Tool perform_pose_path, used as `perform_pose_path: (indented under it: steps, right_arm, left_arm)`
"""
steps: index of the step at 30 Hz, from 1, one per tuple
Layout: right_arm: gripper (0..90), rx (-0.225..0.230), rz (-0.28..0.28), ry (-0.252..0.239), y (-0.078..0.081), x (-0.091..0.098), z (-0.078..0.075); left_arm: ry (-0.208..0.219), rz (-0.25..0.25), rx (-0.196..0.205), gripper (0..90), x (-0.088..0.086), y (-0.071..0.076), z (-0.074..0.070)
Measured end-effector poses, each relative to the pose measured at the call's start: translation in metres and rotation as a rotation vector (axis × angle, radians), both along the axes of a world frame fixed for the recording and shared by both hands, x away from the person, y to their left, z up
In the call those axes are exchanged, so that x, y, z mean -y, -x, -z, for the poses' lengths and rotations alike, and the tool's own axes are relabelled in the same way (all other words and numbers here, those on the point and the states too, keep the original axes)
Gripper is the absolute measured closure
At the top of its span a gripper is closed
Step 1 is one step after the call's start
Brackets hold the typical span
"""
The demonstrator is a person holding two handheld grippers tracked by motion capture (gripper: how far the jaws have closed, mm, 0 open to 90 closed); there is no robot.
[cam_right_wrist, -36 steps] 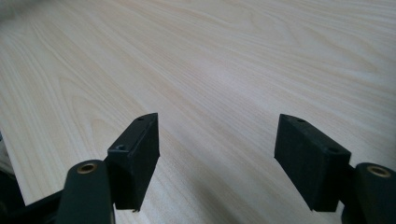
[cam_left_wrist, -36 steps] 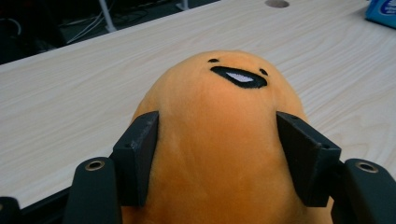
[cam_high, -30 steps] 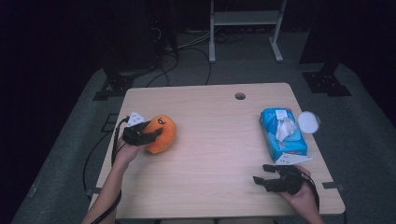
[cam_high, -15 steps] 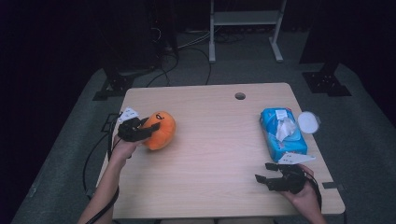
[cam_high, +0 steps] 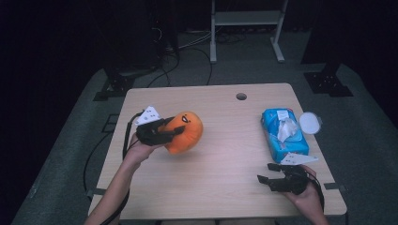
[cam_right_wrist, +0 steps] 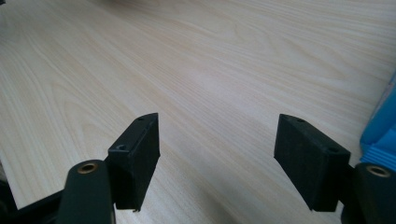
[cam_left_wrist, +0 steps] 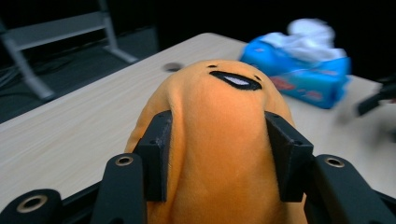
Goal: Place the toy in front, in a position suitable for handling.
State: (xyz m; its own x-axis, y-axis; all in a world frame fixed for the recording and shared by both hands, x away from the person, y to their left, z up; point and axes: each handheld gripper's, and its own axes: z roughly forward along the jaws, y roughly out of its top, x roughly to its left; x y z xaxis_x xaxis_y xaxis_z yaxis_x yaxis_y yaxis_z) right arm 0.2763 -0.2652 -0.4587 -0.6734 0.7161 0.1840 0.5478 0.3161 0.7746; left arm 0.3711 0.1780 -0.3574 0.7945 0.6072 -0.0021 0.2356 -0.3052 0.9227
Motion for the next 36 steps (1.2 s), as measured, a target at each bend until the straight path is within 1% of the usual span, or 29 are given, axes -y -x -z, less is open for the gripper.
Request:
perform_pose_path:
  steps: [1, 2, 4, 5, 6, 7, 8, 9, 10, 11, 12, 13, 14, 16, 17, 18, 19, 20, 21, 22, 23, 24, 25, 28, 29, 31, 34, 35, 36]
  right_arm:
    - [30.0, 0.0, 0.001, -0.004, 0.0, 0.001, 0.0]
    - [30.0, -0.002, 0.003, -0.008, 0.0, 0.002, 0.0]
    - [30.0, -0.002, 0.002, -0.015, 0.0, 0.003, 0.0]
    - [30.0, -0.002, 0.005, -0.024, -0.001, 0.004, 0.0]
    - [30.0, -0.002, 0.005, -0.024, -0.001, 0.004, 0.0]
    - [30.0, 0.002, 0.006, -0.025, 0.0, 0.005, -0.002]
    - [30.0, 0.004, 0.007, -0.027, 0.0, 0.005, -0.002]
    - [30.0, 0.004, 0.007, -0.029, 0.001, 0.006, -0.002]
    - [30.1, 0.01, 0.008, -0.031, 0.001, 0.006, -0.003]
    - [30.6, 0.014, 0.009, -0.034, 0.001, 0.007, -0.003]
    - [30.6, 0.014, 0.009, -0.034, 0.001, 0.007, -0.003]
    - [30.6, 0.027, 0.01, -0.045, 0.002, 0.008, -0.005]
    - [30.6, 0.027, 0.01, -0.045, 0.002, 0.008, -0.005]
    - [30.6, 0.037, 0.013, -0.055, 0.003, 0.008, -0.007]
    - [30.6, 0.052, 0.013, -0.048, 0.004, 0.008, -0.009]
    - [30.6, 0.052, 0.013, -0.048, 0.004, 0.008, -0.009]
    - [31.2, 0.07, 0.009, -0.046, 0.005, 0.007, -0.012]
    - [31.2, 0.07, 0.009, -0.046, 0.005, 0.007, -0.012]
    - [31.3, 0.101, 0.009, -0.049, 0.007, 0.006, -0.018]
    - [31.3, 0.101, 0.009, -0.049, 0.007, 0.006, -0.018]
    - [31.3, 0.12, 0.005, -0.05, 0.008, 0.006, -0.022]
    - [31.3, 0.153, 0.012, -0.056, 0.008, 0.008, -0.03]
    - [31.3, 0.164, 0.016, -0.058, 0.007, 0.009, -0.033]
    - [31.3, 0.182, 0.033, -0.06, 0.003, 0.012, -0.039]
    - [31.3, 0.189, 0.04, -0.061, 0.001, 0.014, -0.042]
    - [31.3, 0.204, 0.06, -0.054, -0.005, 0.019, -0.047]
    - [31.2, 0.219, 0.084, -0.046, -0.013, 0.025, -0.055]
    - [31.3, 0.234, 0.105, -0.046, -0.018, 0.029, -0.06]
    - [31.3, 0.234, 0.105, -0.046, -0.018, 0.029, -0.06]
  left_arm:
    - [-0.001, 0.051, -0.001, 48.9, 0.013, 0.005, 0.001]
    - [-0.001, 0.051, -0.001, 48.9, 0.013, 0.005, 0.001]
    - [-0.019, 0.094, -0.006, 48.8, 0.028, 0.009, 0.006]
    - [-0.046, 0.132, -0.022, 48.8, 0.042, 0.013, 0.015]
    - [-0.046, 0.132, -0.022, 48.9, 0.042, 0.013, 0.015]
    - [-0.05, 0.17, -0.048, 48.8, 0.054, 0.017, 0.025]
    - [-0.05, 0.17, -0.048, 48.8, 0.054, 0.017, 0.025]
    - [-0.048, 0.191, -0.061, 48.7, 0.06, 0.019, 0.031]
    - [-0.06, 0.232, -0.082, 48.7, 0.072, 0.025, 0.04]
    - [-0.074, 0.255, -0.09, 48.5, 0.076, 0.028, 0.044]
    - [-0.074, 0.255, -0.09, 48.3, 0.076, 0.028, 0.044]
    - [-0.096, 0.294, -0.099, 48.3, 0.085, 0.034, 0.05]
    - [-0.096, 0.294, -0.099, 48.1, 0.085, 0.034, 0.05]
    - [-0.12, 0.325, -0.109, 47.9, 0.09, 0.039, 0.056]
    - [-0.126, 0.333, -0.115, 47.1, 0.093, 0.041, 0.06]
    - [-0.127, 0.345, -0.108, 47.1, 0.095, 0.043, 0.062]
    - [-0.118, 0.345, -0.11, 46.0, 0.097, 0.045, 0.063]
    - [-0.118, 0.345, -0.11, 45.7, 0.097, 0.045, 0.063]
    - [-0.129, 0.347, -0.102, 44.5, 0.098, 0.045, 0.063]
    - [-0.137, 0.348, -0.096, 44.5, 0.098, 0.046, 0.062]
    - [-0.146, 0.349, -0.096, 42.2, 0.099, 0.046, 0.062]
    - [-0.147, 0.347, -0.096, 37.1, 0.1, 0.046, 0.062]
    - [-0.148, 0.347, -0.087, 35.4, 0.101, 0.047, 0.062]
    - [-0.137, 0.343, -0.088, 27.5, 0.101, 0.047, 0.063]
    - [-0.135, 0.342, -0.086, 27.5, 0.101, 0.047, 0.062]
    - [-0.128, 0.334, -0.085, 23.6, 0.1, 0.048, 0.059]
    - [-0.131, 0.33, -0.076, 19.8, 0.098, 0.05, 0.054]
    - [-0.138, 0.323, -0.063, 18.3, 0.096, 0.053, 0.051]
    - [-0.138, 0.323, -0.063, 17.0, 0.096, 0.053, 0.051]
